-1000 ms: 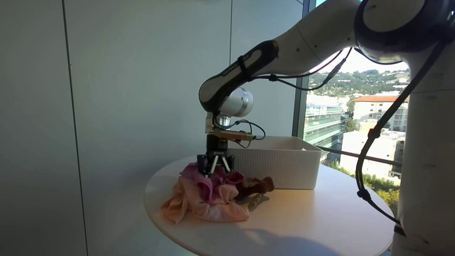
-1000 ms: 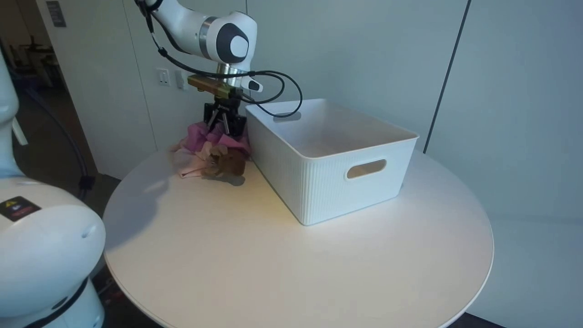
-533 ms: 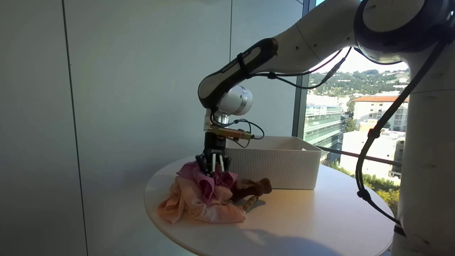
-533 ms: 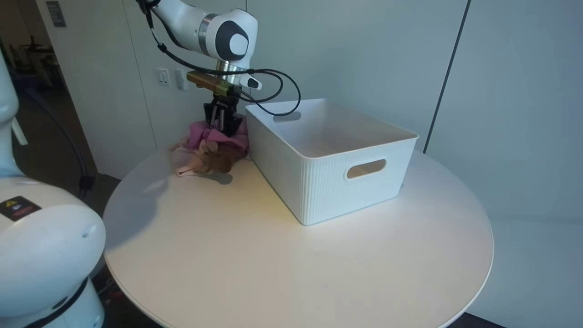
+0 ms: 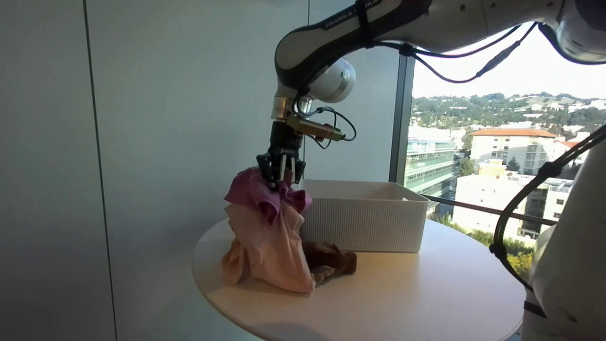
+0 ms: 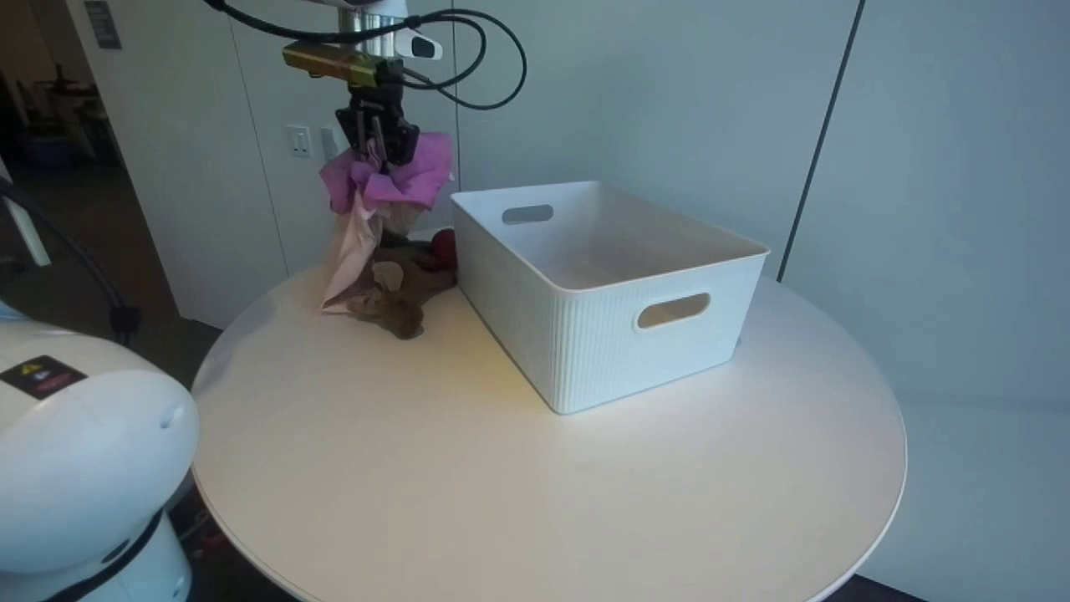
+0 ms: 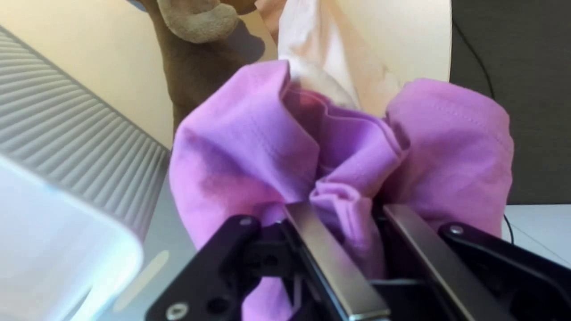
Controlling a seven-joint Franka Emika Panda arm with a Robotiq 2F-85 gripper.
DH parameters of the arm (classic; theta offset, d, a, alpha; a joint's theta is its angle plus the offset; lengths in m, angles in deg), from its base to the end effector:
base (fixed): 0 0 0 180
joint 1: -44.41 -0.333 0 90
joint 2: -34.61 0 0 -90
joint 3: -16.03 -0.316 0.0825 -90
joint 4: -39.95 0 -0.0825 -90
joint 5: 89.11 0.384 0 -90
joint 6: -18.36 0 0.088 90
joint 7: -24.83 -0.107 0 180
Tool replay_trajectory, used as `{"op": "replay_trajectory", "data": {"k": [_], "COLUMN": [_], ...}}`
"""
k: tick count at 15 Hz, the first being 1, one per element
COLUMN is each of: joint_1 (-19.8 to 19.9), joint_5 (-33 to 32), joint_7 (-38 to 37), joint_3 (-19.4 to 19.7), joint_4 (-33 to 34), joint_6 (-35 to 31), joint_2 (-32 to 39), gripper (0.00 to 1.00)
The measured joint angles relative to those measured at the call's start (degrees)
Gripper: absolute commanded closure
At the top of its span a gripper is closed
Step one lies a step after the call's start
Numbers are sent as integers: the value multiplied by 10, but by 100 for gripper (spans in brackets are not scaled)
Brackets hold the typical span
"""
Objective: Place all objects on the table and place them in the storage box on the table
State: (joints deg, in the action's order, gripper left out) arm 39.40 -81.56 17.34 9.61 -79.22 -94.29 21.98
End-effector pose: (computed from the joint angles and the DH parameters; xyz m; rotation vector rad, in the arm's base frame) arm 0.4900 0.1113 0.5317 -3.0229 -0.0348 -0.1332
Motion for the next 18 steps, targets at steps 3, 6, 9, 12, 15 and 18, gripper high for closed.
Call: {"op": "replay_trajectory", "data": {"k": [3, 6, 9, 12, 15, 18], "joint_1": [0, 14, 49, 104, 162, 198], "joint_5": [-68, -138, -197, -255, -310, -360], "joint_7": [-67, -115, -139, -151, -186, -264], "joint_3": [-20, -29, -26, -4, 17, 18], "joint_4": [-13, -17, -24, -28, -27, -14], "joint_6": [19, 44, 55, 47, 19, 6], "joint_2": [-88, -154, -198, -206, -168, -95], "gripper": [89, 89, 89, 89, 89, 88]}}
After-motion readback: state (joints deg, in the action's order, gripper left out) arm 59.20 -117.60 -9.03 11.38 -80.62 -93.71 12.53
